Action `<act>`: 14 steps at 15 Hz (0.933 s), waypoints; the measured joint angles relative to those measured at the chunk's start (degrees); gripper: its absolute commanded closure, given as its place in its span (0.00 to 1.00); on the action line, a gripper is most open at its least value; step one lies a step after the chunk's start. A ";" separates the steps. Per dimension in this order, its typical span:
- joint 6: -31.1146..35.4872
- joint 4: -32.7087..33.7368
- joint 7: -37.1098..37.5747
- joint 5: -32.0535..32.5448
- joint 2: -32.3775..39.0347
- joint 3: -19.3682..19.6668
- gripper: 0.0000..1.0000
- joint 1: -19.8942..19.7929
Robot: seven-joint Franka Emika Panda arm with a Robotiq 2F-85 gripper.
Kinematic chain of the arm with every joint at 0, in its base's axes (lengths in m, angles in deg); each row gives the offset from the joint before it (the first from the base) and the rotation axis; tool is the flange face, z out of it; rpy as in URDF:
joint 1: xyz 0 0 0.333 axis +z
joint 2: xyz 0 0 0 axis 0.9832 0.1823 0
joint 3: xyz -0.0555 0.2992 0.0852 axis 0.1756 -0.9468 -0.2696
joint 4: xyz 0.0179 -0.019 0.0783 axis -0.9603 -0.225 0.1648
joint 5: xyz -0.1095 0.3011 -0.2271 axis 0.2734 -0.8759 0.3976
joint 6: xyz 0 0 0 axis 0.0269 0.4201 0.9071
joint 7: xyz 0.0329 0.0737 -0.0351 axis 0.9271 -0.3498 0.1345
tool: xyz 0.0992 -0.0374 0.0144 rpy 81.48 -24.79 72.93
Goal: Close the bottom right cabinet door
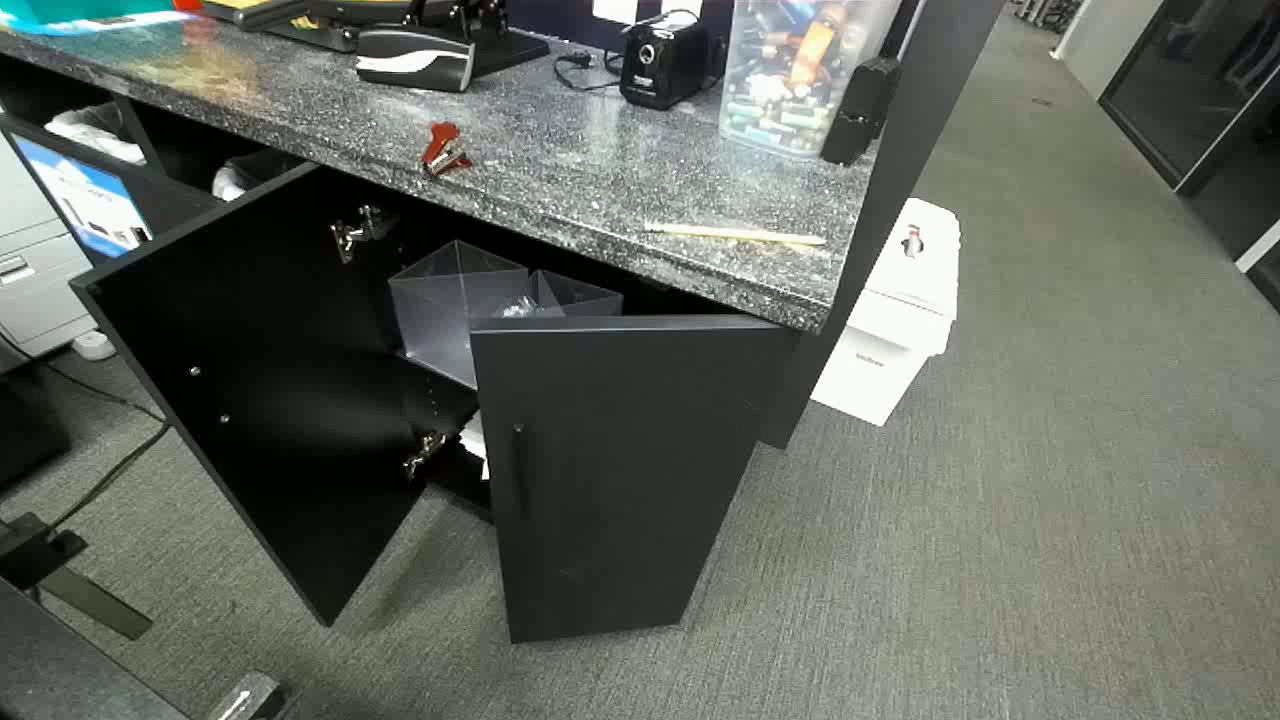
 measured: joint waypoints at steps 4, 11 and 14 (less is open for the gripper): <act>0.01 0.03 0.00 0.00 -0.01 0.00 0.00 0.00; 4.50 0.05 -0.10 0.00 3.71 0.75 0.00 0.16; 12.95 1.80 -0.62 0.00 12.55 2.02 0.00 0.15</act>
